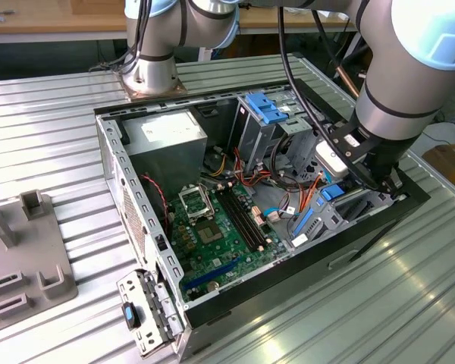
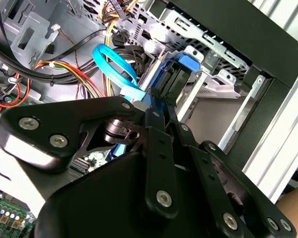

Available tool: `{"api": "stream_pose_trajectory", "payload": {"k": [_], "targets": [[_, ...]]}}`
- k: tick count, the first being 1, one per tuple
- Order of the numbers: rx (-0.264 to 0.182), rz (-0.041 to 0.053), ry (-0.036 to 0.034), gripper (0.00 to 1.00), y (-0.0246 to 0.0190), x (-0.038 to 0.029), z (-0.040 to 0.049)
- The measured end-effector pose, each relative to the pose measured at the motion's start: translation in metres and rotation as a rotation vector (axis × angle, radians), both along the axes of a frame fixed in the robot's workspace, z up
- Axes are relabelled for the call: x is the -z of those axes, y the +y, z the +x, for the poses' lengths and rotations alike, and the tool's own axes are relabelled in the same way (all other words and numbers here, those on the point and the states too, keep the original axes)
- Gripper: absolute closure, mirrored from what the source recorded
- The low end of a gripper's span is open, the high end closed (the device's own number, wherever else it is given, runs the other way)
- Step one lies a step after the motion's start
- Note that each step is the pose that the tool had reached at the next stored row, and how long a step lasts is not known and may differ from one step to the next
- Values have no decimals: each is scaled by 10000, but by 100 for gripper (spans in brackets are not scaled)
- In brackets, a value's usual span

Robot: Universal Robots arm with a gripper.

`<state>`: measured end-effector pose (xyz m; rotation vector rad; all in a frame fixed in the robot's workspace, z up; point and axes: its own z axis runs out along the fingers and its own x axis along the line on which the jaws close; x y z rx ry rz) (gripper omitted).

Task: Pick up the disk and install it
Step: 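Insert the first disk wire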

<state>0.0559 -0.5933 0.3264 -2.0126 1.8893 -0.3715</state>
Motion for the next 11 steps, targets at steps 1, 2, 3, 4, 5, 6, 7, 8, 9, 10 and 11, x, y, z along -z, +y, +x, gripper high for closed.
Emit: {"api": "stream_pose_trajectory", "payload": {"k": [1,2,3,4,5,6,7,8,9,10,11], "targets": [[0,1,0,84,0,1,0],[-1,3,0,84,0,3,0],[-1,5,-1,84,0,4,0],[0,5,0,84,0,4,0],[-1,5,-1,84,-1,8,0],[0,4,0,84,-2,11,0],[0,3,0,84,-2,10,0],[-1,4,0,84,-2,12,0],[-1,5,0,84,-2,12,0],[-1,5,-1,84,-2,13,0],[-1,6,-1,84,-3,13,0]]}}
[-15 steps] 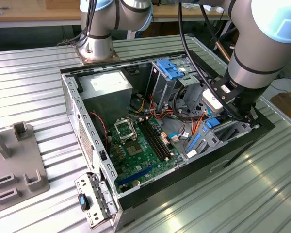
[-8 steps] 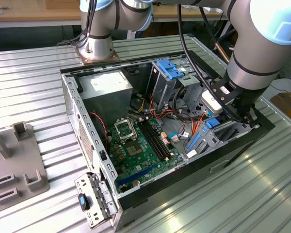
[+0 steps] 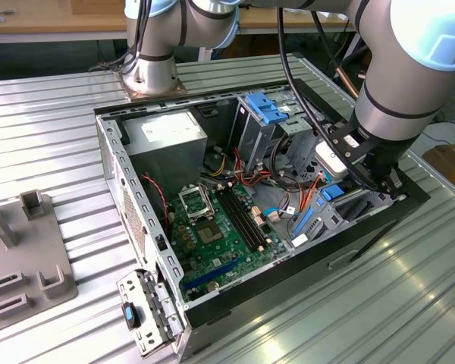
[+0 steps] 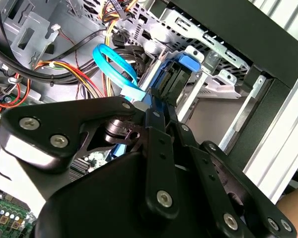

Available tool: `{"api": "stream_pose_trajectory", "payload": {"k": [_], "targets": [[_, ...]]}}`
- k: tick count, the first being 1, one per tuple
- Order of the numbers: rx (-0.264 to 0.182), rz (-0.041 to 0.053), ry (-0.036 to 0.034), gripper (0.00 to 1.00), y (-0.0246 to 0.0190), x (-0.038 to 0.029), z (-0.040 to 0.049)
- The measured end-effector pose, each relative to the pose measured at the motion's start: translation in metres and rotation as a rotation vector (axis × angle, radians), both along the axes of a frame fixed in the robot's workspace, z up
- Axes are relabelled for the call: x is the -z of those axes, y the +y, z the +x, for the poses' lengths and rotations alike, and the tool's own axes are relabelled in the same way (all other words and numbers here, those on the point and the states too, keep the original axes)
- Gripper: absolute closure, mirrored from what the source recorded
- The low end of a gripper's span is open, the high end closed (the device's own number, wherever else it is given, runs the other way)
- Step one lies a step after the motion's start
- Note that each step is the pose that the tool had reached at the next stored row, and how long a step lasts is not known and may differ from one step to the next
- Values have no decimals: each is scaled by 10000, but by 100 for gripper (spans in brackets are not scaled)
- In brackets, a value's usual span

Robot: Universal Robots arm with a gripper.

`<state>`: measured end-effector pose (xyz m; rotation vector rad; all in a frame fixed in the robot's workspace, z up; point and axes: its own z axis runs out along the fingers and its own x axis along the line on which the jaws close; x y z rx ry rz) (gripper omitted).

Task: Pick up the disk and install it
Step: 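Insert the first disk wire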

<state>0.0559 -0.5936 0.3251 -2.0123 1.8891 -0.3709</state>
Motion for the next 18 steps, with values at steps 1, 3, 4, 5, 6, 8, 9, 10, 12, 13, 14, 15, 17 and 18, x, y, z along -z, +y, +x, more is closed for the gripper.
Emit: {"api": "stream_pose_trajectory", "payload": {"k": [1,3,4,5,6,8,9,10,12,13,14,15,17,18], "targets": [[0,-1,0,84,0,0,0],[-1,3,-1,83,-1,3,0],[0,4,-1,83,-1,3,0],[-1,4,-1,76,-1,3,0],[-1,2,0,76,-1,2,0],[0,0,0,76,-1,2,0],[0,1,0,76,-1,-2,0],[0,9,-1,76,-1,-12,0],[0,13,-1,76,-1,-44,0],[0,13,0,76,-1,-68,0],[0,16,0,76,-1,-86,0],[0,18,-1,76,-1,-112,0],[0,21,0,76,-1,-173,0],[0,21,-1,76,-1,-196,0]]}}
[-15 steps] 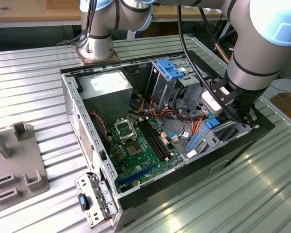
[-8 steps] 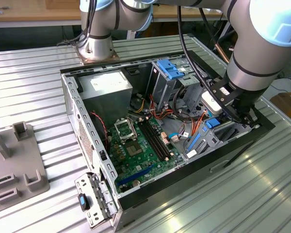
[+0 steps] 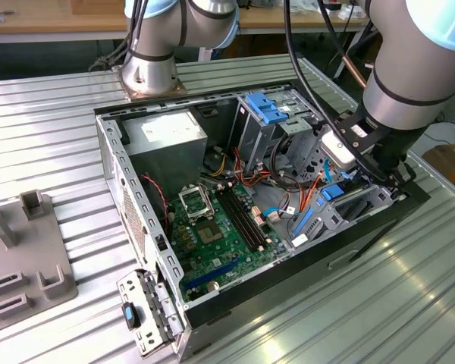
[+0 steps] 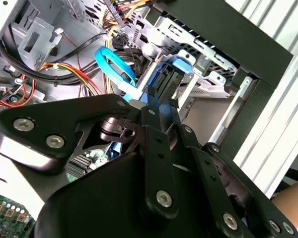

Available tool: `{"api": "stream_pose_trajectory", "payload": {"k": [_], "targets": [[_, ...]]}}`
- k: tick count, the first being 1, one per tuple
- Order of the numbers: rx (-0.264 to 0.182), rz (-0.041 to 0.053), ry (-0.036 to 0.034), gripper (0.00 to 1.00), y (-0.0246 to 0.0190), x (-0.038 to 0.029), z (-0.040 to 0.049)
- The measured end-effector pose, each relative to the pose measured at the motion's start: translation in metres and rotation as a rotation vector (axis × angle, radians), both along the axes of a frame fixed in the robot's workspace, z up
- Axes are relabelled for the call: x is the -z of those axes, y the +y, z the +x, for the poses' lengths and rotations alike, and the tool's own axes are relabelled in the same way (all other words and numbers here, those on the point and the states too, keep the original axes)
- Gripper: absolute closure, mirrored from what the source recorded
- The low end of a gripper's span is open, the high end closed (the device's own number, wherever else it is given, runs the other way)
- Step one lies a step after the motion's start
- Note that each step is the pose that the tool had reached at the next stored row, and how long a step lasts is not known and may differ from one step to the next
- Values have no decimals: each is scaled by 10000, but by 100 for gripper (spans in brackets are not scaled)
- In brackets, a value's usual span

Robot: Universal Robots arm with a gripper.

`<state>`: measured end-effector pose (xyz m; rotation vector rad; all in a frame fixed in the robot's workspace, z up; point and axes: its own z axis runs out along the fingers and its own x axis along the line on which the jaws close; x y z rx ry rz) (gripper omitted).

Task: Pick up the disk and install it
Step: 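Insert the first disk wire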

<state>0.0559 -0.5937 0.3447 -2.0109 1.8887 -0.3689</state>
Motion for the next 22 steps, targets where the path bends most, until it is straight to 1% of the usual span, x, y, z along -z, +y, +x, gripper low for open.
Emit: {"api": "stream_pose_trajectory", "payload": {"k": [1,2,6,7,8,9,10,11,12,13,14,15,16,18,19,21,22], "targets": [[0,0,0,76,0,-21,0],[0,4,0,76,0,-27,0],[0,1,1,76,0,-29,0],[-1,0,15,76,1,-29,5],[5,-20,106,76,4,-31,15],[18,-43,263,76,5,-29,27],[23,-62,526,76,5,-28,41],[24,-73,696,76,5,-29,49],[25,-82,835,76,5,-29,56],[25,-92,1033,76,6,-30,68],[26,-98,1180,76,6,-30,78],[27,-105,1355,76,6,-30,91],[28,-111,1495,76,6,-31,102],[31,-130,2063,76,6,-32,142],[31,-137,2276,76,6,-32,158],[32,-147,2564,76,6,-32,179],[34,-154,2826,76,6,-32,199]]}}
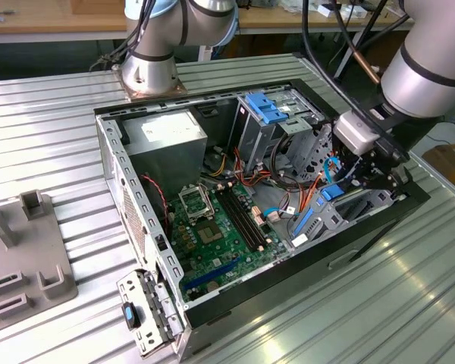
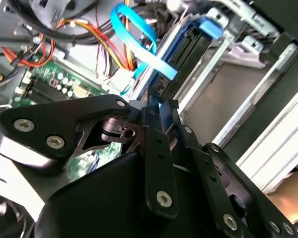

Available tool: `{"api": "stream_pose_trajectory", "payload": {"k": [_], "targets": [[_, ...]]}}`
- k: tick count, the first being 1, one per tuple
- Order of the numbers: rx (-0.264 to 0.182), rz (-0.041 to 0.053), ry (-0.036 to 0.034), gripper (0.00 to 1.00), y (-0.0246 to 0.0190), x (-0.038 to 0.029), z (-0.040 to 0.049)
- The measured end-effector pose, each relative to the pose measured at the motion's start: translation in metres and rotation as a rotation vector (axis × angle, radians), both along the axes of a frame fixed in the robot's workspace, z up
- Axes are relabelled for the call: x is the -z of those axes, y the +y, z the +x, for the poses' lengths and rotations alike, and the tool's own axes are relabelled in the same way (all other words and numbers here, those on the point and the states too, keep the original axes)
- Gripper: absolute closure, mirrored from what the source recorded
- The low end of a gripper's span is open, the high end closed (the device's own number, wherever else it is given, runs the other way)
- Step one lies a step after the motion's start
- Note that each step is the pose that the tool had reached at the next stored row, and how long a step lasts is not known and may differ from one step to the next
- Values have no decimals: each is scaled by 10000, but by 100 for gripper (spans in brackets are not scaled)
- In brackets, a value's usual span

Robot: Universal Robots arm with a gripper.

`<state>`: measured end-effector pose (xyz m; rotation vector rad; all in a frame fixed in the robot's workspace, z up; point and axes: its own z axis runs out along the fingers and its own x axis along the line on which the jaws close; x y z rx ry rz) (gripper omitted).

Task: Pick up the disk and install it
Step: 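Insert the first disk wire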

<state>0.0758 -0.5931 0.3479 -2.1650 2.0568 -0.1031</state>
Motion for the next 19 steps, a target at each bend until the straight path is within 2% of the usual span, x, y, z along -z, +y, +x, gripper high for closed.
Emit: {"api": "stream_pose_trajectory", "payload": {"k": [1,3,5,9,10,16,19], "targets": [[0,-1,95,76,0,0,7],[3,-2,128,76,0,-1,7],[56,-3,200,76,4,-39,8],[181,-1,300,76,13,-90,13],[288,-1,333,76,38,-93,22],[340,-6,350,76,51,-93,55],[458,-33,525,76,70,-90,146]]}}
